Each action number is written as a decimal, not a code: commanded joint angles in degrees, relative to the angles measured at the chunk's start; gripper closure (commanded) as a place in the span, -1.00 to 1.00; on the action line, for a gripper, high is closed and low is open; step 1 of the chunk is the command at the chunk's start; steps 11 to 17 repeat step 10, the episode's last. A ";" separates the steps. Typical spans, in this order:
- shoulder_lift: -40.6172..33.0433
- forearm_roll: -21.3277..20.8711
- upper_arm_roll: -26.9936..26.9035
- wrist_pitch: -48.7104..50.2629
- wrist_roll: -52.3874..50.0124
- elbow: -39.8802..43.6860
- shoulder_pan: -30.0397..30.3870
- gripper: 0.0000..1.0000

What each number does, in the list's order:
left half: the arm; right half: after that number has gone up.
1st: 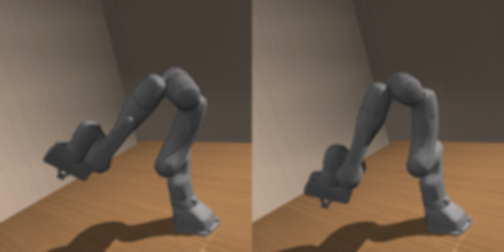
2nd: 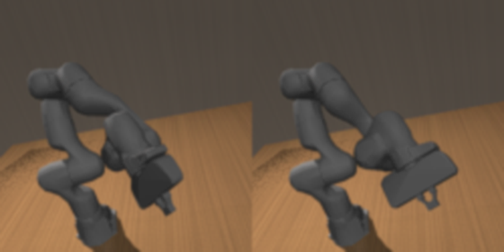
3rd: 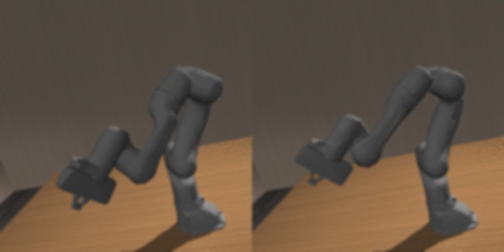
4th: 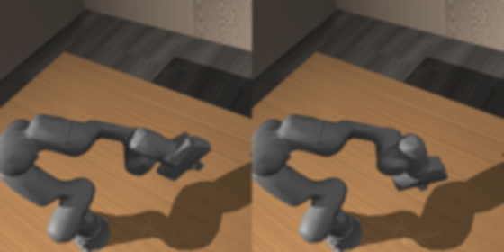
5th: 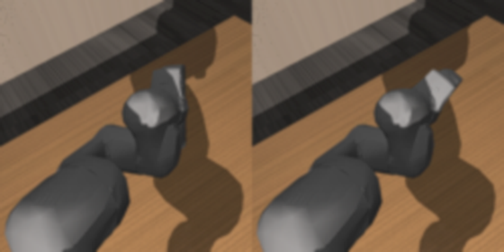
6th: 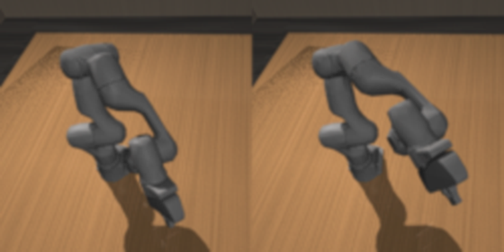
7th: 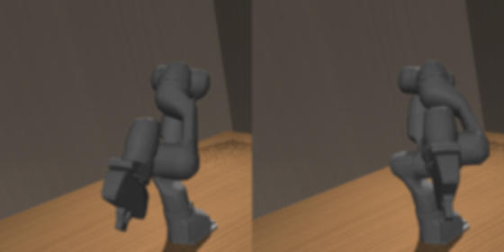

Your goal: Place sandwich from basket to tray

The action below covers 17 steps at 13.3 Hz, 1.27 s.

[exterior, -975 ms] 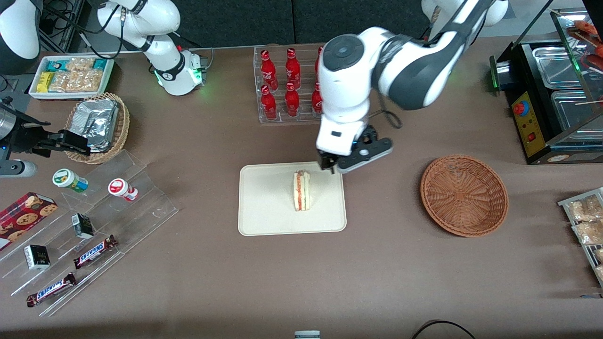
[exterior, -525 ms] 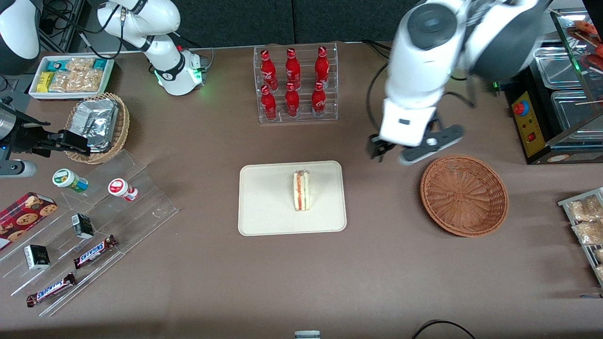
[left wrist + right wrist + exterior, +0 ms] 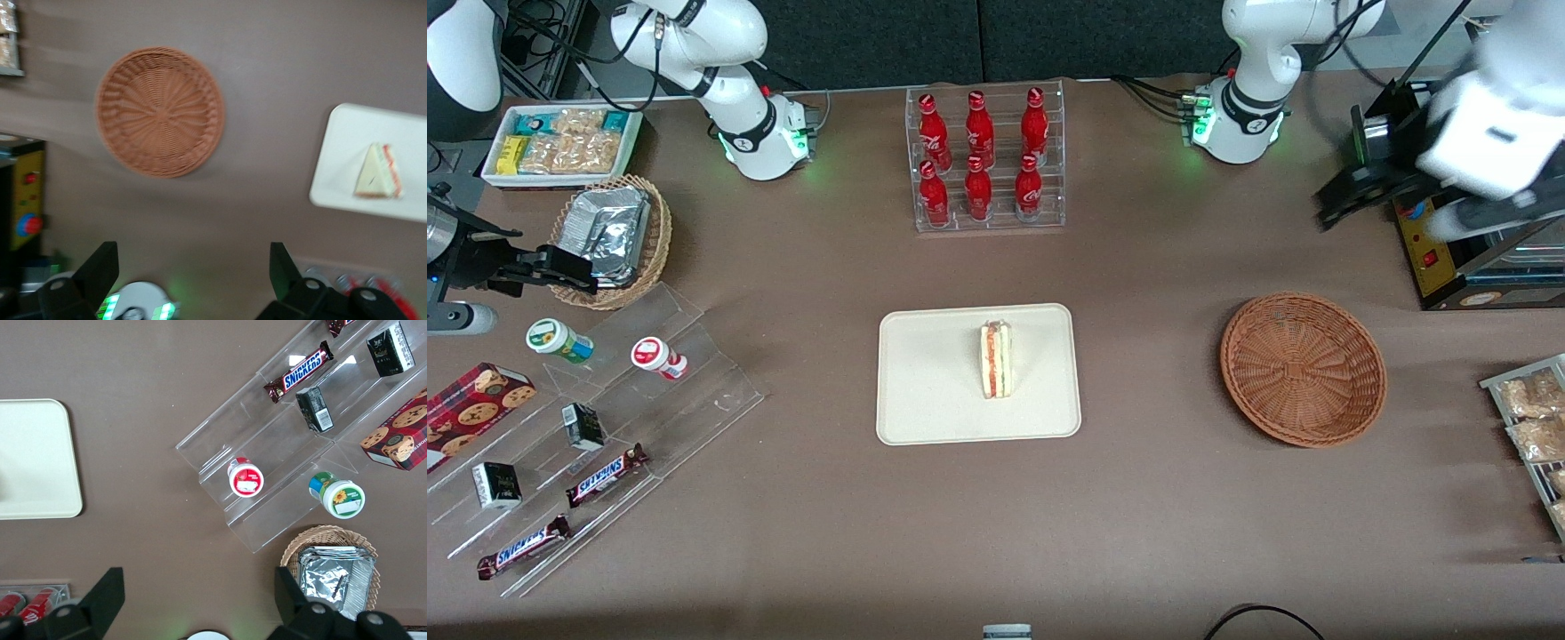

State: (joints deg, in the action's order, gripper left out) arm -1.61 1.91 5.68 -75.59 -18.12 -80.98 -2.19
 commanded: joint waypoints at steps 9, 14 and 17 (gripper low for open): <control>-7.02 -0.42 -6.47 2.82 14.08 -5.87 -0.89 -1.00; -5.52 -0.42 -6.47 3.25 13.99 -3.68 -0.97 -1.00; -5.52 -0.42 -6.47 3.25 13.99 -3.68 -0.97 -1.00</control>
